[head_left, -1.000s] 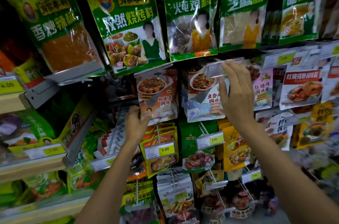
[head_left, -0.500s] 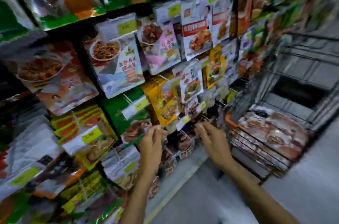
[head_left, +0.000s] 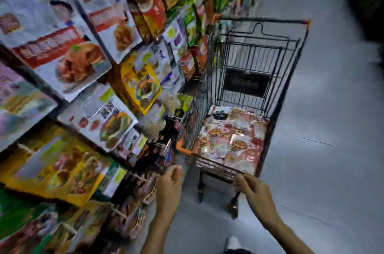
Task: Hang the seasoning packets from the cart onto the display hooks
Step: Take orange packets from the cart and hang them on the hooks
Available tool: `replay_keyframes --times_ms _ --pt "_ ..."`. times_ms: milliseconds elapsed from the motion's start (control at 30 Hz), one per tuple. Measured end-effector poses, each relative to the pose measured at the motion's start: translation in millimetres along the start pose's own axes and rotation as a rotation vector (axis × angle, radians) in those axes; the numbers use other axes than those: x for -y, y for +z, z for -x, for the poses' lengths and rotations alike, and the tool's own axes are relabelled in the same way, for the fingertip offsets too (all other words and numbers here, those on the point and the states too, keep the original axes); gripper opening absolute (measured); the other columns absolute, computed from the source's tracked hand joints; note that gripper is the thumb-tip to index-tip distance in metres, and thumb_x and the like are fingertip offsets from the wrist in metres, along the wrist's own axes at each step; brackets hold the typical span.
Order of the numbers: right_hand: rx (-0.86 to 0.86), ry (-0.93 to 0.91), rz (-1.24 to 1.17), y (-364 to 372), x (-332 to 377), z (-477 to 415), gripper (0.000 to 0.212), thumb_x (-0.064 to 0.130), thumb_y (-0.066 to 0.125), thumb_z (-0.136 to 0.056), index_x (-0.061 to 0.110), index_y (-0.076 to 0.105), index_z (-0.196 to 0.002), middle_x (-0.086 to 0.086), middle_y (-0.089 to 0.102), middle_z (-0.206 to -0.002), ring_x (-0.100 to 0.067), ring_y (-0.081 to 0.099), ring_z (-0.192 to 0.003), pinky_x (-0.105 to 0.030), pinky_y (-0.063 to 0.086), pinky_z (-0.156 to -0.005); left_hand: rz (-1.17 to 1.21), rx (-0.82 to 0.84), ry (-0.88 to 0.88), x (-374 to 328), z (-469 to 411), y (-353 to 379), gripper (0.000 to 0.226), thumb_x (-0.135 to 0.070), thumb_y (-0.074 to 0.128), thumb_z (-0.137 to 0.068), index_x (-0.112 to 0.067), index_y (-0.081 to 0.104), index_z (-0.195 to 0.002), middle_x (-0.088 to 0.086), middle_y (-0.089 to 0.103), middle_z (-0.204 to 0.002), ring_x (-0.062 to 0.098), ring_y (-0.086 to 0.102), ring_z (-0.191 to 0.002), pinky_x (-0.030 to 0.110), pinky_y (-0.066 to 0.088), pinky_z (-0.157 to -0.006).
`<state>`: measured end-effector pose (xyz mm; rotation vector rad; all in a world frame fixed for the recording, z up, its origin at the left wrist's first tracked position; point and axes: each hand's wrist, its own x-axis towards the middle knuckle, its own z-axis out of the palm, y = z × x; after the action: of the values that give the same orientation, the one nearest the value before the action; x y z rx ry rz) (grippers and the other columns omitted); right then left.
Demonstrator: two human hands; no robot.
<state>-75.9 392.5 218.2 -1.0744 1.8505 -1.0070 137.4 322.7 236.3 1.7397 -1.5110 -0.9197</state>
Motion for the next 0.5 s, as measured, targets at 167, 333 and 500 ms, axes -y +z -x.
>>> replay_keyframes --times_ms 167,333,500 --pt "-0.067 0.078 0.03 -21 -14 -60 0.026 0.019 0.054 -0.098 0.015 0.069 -0.076 0.003 0.072 -0.073 -0.01 0.066 -0.069 -0.019 0.046 -0.064 -0.117 0.137 0.044 -24 -55 38 0.018 -0.023 0.047 -0.099 -0.024 0.065 -0.098 -0.004 0.07 -0.089 0.017 0.066 -0.079 0.035 0.053 -0.074" --pt "-0.143 0.18 -0.07 -12 -24 -127 0.025 0.023 0.053 -0.098 0.012 0.069 -0.083 0.003 0.072 -0.075 -0.012 0.069 -0.073 -0.028 0.053 -0.068 -0.21 0.181 0.148 -34 -136 64 0.019 -0.017 0.046 -0.1 -0.017 0.065 -0.095 0.003 0.069 -0.085 0.021 0.063 -0.075 0.037 0.049 -0.069" --pt "-0.181 0.304 0.001 18 -58 -196 0.031 0.021 0.049 -0.1 0.003 0.071 -0.088 -0.011 0.073 -0.082 -0.026 0.067 -0.076 -0.037 0.052 -0.07 -0.383 0.145 0.222 -11 -239 89 0.024 -0.02 0.043 -0.101 -0.008 0.06 -0.113 0.01 0.062 -0.105 0.026 0.057 -0.096 0.036 0.044 -0.079"
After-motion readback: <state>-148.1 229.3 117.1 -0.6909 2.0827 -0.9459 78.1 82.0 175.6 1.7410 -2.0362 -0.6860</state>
